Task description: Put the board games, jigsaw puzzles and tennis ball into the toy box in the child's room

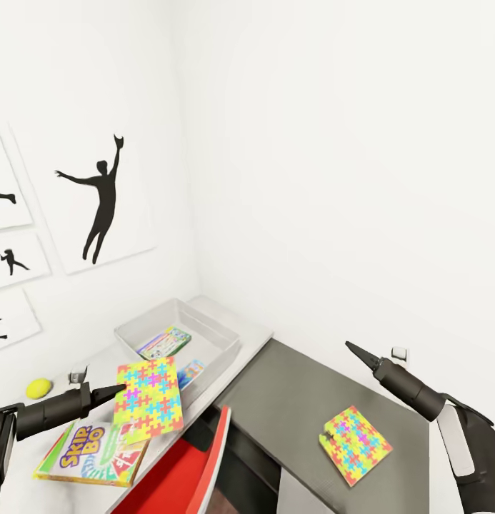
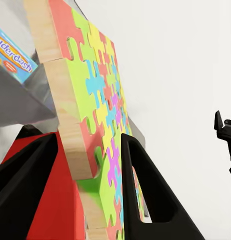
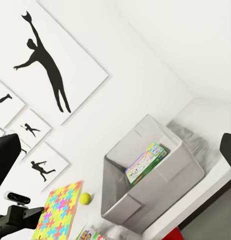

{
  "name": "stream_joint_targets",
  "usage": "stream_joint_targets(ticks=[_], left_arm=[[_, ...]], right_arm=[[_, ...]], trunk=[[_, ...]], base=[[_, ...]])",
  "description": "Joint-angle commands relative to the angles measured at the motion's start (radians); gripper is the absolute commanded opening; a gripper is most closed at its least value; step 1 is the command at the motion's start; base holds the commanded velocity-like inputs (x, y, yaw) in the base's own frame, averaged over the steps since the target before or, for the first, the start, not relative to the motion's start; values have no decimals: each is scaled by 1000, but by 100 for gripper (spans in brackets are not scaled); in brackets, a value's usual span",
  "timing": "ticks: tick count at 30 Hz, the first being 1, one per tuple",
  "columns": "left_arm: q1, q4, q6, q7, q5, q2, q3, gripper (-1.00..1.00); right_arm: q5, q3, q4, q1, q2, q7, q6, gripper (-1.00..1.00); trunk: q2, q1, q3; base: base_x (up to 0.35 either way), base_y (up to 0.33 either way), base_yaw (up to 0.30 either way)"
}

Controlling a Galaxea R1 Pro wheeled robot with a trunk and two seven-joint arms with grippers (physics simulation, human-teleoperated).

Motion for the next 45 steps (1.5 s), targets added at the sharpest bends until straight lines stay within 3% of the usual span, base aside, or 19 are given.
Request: stream_joint_targets(ticks=[1,12,45], left_arm=[[-1,-1,10,-9,-10,0,3,-100],[-1,-1,10,-9,-10,0,3,-100],[-1,-1,9,-9,-10,0,17,-100]], right_arm=[[-5,0,0,-1,0,1,7,100],[-5,0,0,0,-1,0,12,100],[-3,3,0,0,0,-1,14,100]], trunk=[[-1,1,-1],[-1,1,0],[-1,1,9]], base=[[190,-17,0],[189,-61,-1],[67,17,-41]])
